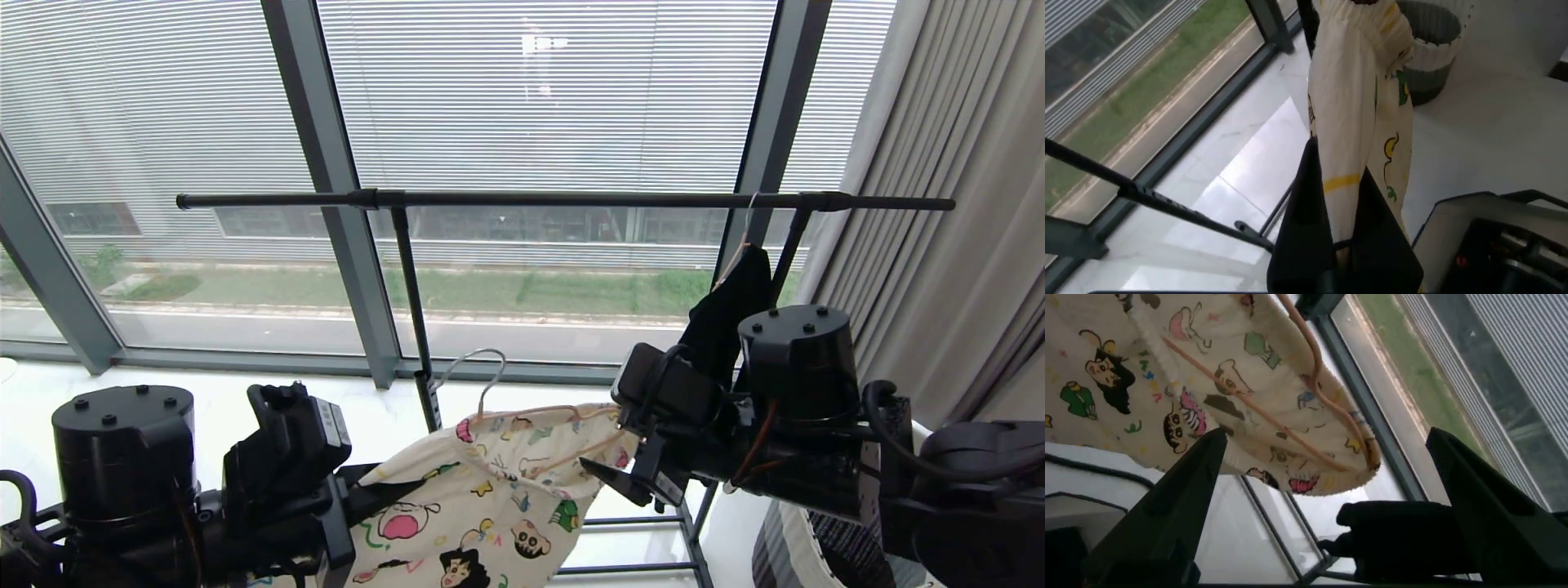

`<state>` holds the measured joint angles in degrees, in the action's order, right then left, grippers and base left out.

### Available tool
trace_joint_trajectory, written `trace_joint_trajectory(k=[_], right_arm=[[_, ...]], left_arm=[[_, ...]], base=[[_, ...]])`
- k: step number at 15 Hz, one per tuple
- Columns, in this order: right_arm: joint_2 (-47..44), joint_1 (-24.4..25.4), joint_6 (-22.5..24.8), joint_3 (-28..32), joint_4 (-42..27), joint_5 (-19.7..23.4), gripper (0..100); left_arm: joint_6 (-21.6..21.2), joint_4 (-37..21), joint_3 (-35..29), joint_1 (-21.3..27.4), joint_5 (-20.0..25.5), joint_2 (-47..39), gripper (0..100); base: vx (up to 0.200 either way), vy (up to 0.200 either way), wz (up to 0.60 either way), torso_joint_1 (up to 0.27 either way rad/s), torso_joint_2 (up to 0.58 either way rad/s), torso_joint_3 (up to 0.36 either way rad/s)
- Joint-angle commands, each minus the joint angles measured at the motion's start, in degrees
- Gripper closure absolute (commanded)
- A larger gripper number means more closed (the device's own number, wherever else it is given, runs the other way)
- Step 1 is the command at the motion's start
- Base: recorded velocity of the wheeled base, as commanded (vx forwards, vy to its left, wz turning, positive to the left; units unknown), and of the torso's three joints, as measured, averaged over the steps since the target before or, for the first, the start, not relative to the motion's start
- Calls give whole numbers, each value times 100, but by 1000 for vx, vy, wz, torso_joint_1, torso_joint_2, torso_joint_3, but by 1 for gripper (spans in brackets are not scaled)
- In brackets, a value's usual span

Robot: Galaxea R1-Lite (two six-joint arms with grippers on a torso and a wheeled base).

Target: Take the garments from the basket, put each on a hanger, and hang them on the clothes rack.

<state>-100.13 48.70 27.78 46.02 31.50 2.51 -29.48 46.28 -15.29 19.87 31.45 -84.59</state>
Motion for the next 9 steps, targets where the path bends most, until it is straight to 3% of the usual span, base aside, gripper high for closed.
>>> trace_joint_trajectory(k=[1, 6, 9], right_arm=[[257, -115, 17, 135, -215, 144, 0], [354, -150, 52, 496, -1076, 724, 0], [337, -142, 61, 584, -1340, 891, 0]], left_arm=[[-14, 4, -71, 518, 10, 30, 100], [-383, -5, -291, 1212, 19, 4, 100], [-392, -5, -361, 1335, 19, -5, 100]], base=[[0, 0, 0, 0, 0, 0], [0, 0, 0, 0, 0, 0], [0, 0, 0, 0, 0, 0]])
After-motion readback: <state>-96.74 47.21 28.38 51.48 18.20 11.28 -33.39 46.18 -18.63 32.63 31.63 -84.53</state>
